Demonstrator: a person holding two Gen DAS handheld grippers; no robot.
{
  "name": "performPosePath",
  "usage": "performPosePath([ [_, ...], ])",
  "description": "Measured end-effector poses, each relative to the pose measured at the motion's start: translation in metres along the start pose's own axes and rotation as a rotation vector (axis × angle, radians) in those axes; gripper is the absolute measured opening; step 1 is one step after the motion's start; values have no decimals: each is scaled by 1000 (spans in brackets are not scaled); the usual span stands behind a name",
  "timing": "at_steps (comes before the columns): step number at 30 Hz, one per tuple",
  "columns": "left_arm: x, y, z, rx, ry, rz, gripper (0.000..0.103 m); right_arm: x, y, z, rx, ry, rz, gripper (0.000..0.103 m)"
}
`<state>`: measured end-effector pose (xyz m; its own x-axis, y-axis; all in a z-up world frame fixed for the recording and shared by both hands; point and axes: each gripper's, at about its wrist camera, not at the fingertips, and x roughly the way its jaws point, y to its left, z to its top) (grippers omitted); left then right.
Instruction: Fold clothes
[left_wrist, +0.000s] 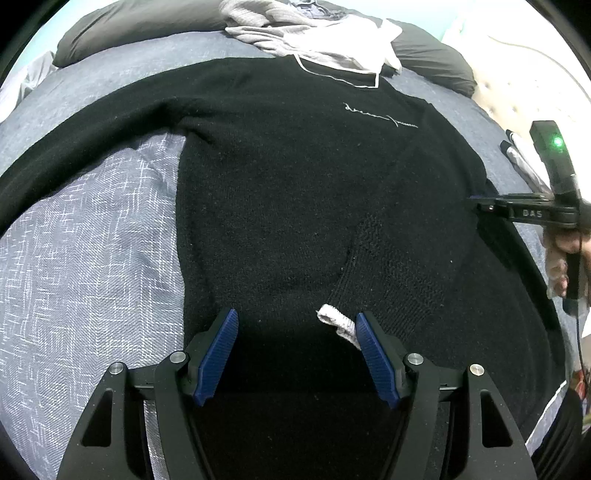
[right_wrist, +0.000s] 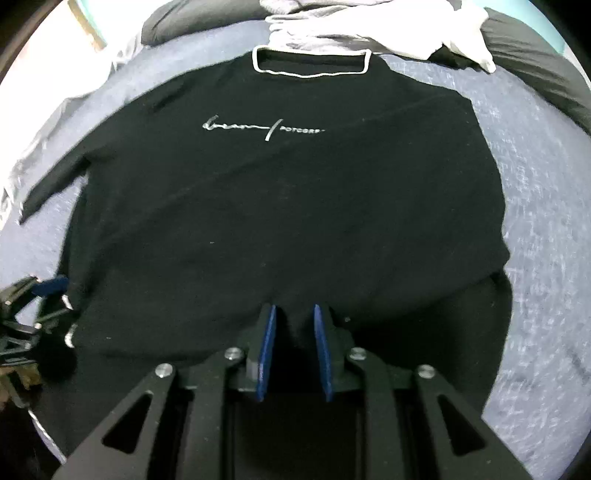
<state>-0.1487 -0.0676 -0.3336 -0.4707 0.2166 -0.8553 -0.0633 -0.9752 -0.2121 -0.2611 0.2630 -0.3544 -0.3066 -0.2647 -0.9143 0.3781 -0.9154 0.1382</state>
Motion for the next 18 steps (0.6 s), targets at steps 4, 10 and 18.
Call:
performPosePath([
  [4, -1, 2, 0, 0, 0, -1, 70, -1, 7, -2, -60, 2, -2, 21],
  [10, 1, 2, 0, 3, 2, -1, 70, -2, -41, 9, 86, -27, -47, 8],
  [18, -1, -1, -4, 6, 3, -1, 70, -5, -45, 13, 101, -68, -161, 8],
])
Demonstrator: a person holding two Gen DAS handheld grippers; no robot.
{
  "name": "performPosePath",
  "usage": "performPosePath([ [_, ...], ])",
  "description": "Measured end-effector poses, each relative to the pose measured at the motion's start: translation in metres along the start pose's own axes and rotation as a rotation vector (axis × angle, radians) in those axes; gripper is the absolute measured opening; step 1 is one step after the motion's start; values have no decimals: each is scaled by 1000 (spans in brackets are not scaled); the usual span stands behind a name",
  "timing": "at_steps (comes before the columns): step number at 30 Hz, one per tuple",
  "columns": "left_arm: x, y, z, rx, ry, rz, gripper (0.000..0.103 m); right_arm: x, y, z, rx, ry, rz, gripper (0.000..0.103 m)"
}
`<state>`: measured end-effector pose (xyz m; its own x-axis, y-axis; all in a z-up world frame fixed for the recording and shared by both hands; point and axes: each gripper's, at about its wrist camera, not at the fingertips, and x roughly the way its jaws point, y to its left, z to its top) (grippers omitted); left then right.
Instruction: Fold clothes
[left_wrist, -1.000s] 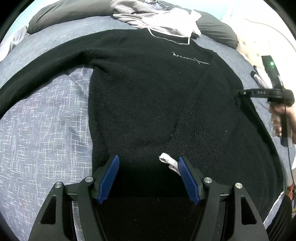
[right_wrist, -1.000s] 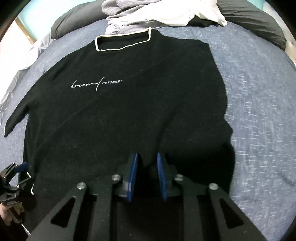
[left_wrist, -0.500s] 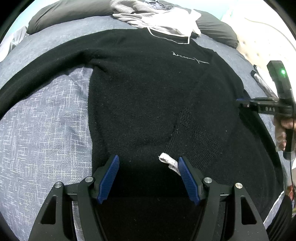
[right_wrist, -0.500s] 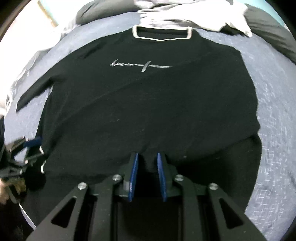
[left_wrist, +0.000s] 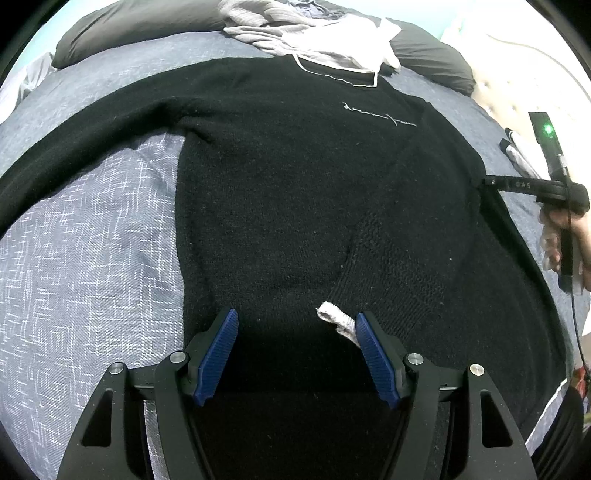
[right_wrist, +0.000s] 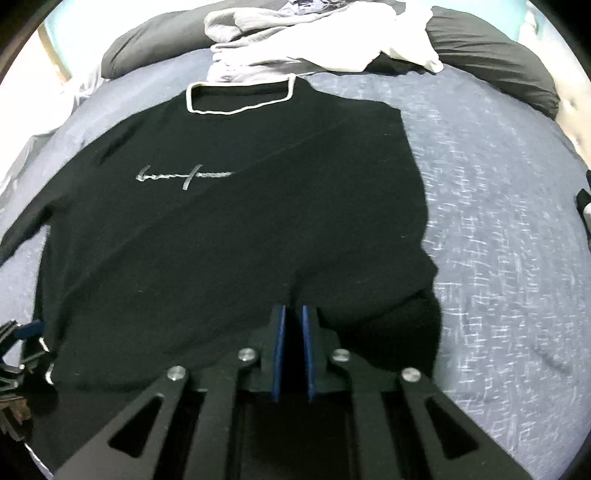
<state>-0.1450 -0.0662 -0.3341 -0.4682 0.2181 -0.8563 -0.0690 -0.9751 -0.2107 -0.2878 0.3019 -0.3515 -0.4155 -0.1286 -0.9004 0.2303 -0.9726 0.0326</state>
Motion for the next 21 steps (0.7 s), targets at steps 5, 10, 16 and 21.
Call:
performPosePath([
  [5, 0, -1, -1, 1, 1, -1, 70, -9, -30, -6, 79, -29, -64, 8],
  [10, 1, 0, 0, -3, 4, -5, 70, -25, -64, -6, 250, -91, -62, 9],
  [16, 1, -2, -2, -1, -1, -1, 70, -42, -72, -14, 289, -140, -19, 10],
  [21, 2, -4, -3, 3, -3, 3, 70, -32, -47, 0, 172, -120, 7, 10],
])
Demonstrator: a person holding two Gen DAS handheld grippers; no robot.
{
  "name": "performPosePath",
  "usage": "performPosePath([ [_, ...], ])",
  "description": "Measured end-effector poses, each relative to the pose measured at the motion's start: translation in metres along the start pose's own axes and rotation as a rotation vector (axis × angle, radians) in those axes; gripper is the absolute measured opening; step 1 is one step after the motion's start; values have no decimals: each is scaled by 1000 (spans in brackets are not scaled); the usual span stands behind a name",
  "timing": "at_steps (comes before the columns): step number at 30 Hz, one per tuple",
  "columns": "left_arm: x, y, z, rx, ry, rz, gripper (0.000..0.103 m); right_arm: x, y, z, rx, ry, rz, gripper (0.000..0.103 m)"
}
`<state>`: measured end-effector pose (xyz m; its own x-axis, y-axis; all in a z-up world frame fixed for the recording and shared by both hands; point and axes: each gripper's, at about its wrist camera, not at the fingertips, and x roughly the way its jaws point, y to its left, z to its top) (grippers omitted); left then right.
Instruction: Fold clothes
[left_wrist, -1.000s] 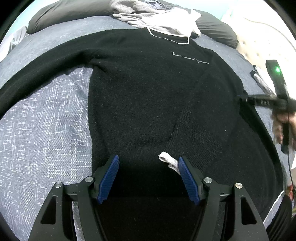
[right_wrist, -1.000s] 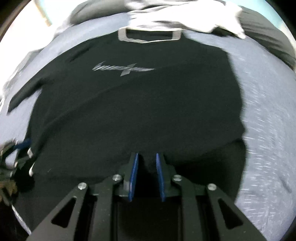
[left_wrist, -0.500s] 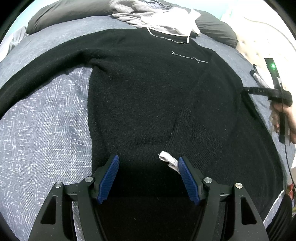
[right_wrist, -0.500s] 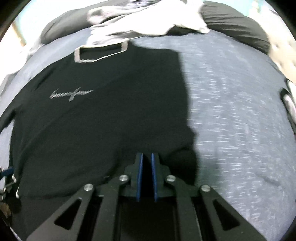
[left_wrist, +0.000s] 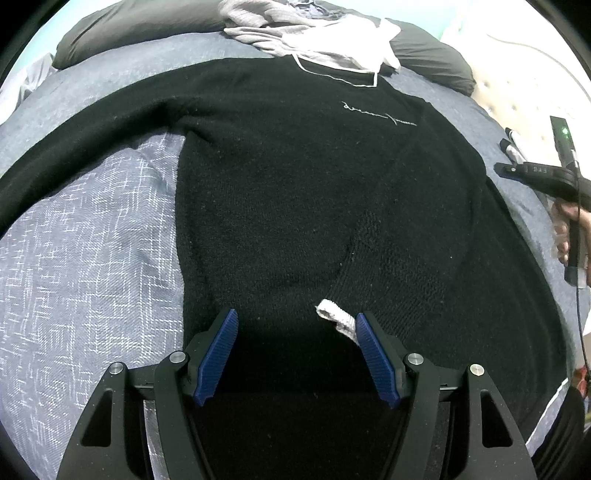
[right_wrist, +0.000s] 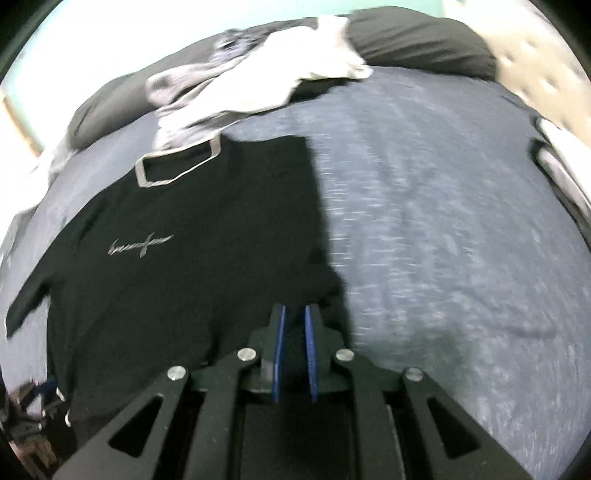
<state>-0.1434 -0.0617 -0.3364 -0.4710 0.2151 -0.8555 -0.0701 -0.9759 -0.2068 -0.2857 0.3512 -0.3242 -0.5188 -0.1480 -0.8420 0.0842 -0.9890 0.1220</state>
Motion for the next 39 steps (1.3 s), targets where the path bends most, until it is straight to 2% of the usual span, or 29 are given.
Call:
performPosePath([
  [2, 1, 1, 1, 1, 1, 0, 70, 13, 7, 4, -35, 18, -27, 10],
  [6, 2, 0, 2, 4, 4, 1, 70, 34, -1, 17, -11, 26, -72, 10],
  [9, 3, 0, 3, 5, 6, -2, 70, 46, -15, 22, 1, 47, -176, 13],
  [10, 4, -1, 4, 6, 7, -2, 71, 45, -21, 24, 31, 39, -204, 16],
  [12, 4, -3, 4, 12, 7, -2, 74, 41, -34, 28, 97, 17, -250, 16],
  [14, 5, -5, 4, 18, 8, -1, 74, 36, -40, 30, 131, -11, -218, 16],
  [16, 5, -5, 4, 19, 7, 0, 74, 26, -40, 32, 138, -67, -150, 16],
  [20, 5, -6, 5, 16, 8, -4, 74, 27, -24, 35, 65, -74, -67, 16],
  [22, 6, -6, 6, 15, 7, -5, 74, 37, -15, 35, 28, -38, -60, 16],
  [25, 6, -6, 7, 13, 8, -7, 74, 51, -19, 34, 35, 16, -113, 16],
  [28, 7, -6, 8, 10, 8, -9, 74, 44, -33, 33, 119, -10, -149, 16],
  [30, 7, -7, 9, 8, 6, -9, 74, 35, -34, 31, 118, -31, -151, 16],
  [34, 3, -6, 11, -7, -9, -19, 74, 4, -26, 20, 128, -87, -79, 16],
  [39, -15, -7, 12, -24, -29, -8, 74, -25, 3, -3, 135, -107, 30, 20],
])
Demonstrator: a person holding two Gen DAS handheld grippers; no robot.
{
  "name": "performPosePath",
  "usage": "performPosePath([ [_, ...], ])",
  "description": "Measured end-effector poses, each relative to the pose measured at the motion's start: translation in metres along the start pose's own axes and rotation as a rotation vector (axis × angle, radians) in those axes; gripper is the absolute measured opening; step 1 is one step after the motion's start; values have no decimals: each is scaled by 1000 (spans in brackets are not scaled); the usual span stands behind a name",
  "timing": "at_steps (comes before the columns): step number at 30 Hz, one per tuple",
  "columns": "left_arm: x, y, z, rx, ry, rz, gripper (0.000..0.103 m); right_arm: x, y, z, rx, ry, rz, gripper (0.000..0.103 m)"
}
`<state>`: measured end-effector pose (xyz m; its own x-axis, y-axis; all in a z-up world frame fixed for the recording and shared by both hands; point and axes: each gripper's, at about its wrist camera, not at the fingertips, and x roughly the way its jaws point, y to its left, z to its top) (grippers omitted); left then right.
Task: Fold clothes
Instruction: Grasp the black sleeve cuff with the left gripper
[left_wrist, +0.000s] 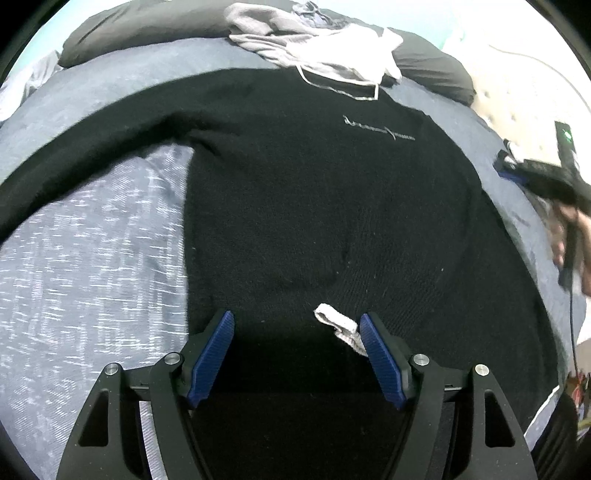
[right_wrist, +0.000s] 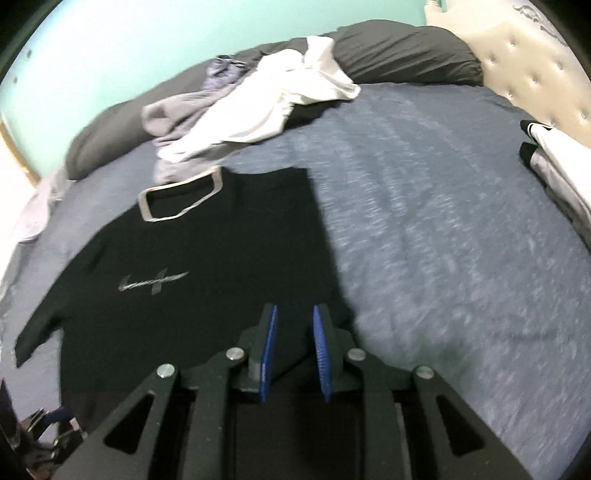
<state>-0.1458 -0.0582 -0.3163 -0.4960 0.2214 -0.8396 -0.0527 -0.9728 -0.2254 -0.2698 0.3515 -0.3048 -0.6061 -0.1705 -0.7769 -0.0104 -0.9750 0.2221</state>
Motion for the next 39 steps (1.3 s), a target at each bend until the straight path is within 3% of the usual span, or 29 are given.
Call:
performPosePath([
  [9, -58, 49, 3, -44, -50, 51, 75, -30, 46, -55, 43, 16, 151, 28],
  [19, -121, 182, -1, -248, -80, 180, 75, -42, 85, -102, 46, -6, 330, 34],
  [26, -145, 288, -6, -459, -102, 291, 75, -38, 88, -110, 58, -16, 349, 36],
  [28, -149, 308, -6, -478, -98, 327, 85, -33, 84, -109, 78, -9, 349, 36],
  [33, -154, 345, -6, -532, -93, 383, 86, -24, 77, -111, 88, 1, 323, 37],
  [36, -150, 361, -7, -560, -81, 389, 93, -19, 72, -114, 111, 12, 316, 46],
  [39, -143, 373, -7, -575, -64, 386, 96, -17, 71, -115, 125, 14, 327, 47],
])
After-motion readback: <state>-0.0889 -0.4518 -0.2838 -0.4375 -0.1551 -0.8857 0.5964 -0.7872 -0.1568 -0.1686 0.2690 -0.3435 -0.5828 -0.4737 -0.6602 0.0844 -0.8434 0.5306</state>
